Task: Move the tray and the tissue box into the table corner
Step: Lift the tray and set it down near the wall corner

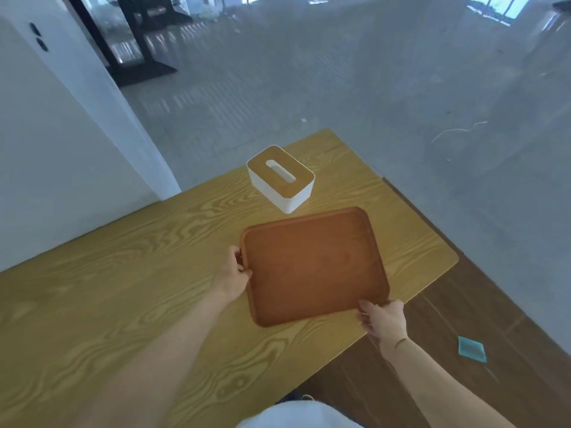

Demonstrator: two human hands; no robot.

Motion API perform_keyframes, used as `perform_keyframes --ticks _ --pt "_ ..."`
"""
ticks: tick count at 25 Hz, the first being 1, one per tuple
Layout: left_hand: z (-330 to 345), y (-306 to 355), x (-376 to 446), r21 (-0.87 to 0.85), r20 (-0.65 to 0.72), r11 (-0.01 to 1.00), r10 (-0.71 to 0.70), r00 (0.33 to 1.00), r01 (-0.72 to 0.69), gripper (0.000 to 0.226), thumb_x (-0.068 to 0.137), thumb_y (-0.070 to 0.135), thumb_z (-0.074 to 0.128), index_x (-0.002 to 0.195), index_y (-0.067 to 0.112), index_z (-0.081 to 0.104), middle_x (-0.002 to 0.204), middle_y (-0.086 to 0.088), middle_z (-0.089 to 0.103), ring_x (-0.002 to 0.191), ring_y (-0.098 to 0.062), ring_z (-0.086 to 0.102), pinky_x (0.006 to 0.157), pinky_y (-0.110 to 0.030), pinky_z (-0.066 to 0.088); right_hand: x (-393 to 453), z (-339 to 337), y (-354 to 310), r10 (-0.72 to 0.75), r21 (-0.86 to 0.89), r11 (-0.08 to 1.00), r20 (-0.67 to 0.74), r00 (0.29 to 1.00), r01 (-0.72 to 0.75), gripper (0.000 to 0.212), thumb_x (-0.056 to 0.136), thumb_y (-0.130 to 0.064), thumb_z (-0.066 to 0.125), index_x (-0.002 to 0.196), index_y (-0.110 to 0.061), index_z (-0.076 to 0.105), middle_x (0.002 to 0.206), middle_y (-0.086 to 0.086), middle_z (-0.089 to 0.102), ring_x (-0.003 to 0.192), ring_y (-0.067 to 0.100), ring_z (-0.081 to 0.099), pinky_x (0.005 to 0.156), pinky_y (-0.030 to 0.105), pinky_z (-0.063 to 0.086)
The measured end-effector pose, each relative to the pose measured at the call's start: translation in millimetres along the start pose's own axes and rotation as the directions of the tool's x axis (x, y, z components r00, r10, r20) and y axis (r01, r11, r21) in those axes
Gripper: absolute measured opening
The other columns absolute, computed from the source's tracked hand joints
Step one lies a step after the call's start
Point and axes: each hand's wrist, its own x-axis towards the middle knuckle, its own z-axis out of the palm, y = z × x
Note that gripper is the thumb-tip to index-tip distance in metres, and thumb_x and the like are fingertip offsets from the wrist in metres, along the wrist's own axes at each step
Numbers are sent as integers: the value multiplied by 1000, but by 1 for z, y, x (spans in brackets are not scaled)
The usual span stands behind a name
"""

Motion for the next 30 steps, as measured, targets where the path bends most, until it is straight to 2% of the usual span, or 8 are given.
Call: perform_keyframes --ticks 2,5,11,14,17,22,27,30 --pt "-11 -5 -26 -13 -81 1000 22 996 -23 39 84 -2 67 109 17 44 98 0 58 86 -29 62 73 -51 56 -8 -2 2 -44 -23 999 57 997 46 46 88 -4 73 124 -1 44 99 21 71 62 23 69 57 33 55" --pt "-27 -14 -69 -35 -203 999 22 979 -30 41 83 0 69 108 21 44 95 9 55 82 -20 61 71 -45 54 -22 -6 7 -112 -61 991 149 982 122 44 88 -7 74 123 1 49 103 23 73 64 23 69 59 33 55" --pt "-64 -49 -154 -124 -358 992 -54 932 10 43 84 -3 69 109 23 46 97 5 55 70 -21 64 58 -39 57 -55 7 28 -161 -131 968 335 928 215 44 88 -7 74 124 6 53 102 26 74 68 24 68 56 30 53" --pt "-89 -75 -204 -163 -449 986 -114 886 44 42 84 -3 69 107 23 47 97 5 56 66 -20 65 55 -35 56 -78 31 37 -160 -171 952 433 887 255 45 87 -6 75 124 8 53 95 25 74 68 25 66 49 26 50" --pt "-109 -101 -252 -235 -535 969 -189 823 70 39 84 -5 69 106 20 48 95 4 56 65 -21 64 58 -39 57 -102 61 45 -152 -224 924 532 833 311 47 87 -5 75 125 11 52 87 21 70 63 25 64 42 23 47" --pt "-138 -152 -325 -329 -640 937 -309 703 113 39 84 -2 69 110 20 49 99 4 60 74 -23 66 64 -40 59 -150 119 67 -154 -297 851 648 746 433 46 86 -10 77 123 6 53 100 25 74 68 26 69 52 29 51" --pt "-176 -206 -379 -387 -690 914 -376 619 123 40 83 -4 70 110 18 50 96 2 60 75 -23 66 63 -39 57 -206 174 102 -141 -331 802 705 695 498 44 87 -9 76 122 8 54 103 28 73 69 27 69 52 30 51" --pt "-202 -242 -403 -385 -709 914 -384 591 131 42 82 -2 71 111 20 50 94 4 61 73 -18 66 56 -26 54 -239 197 132 -126 -343 793 715 687 503 42 88 -7 75 120 9 55 101 26 73 66 27 67 54 32 50"
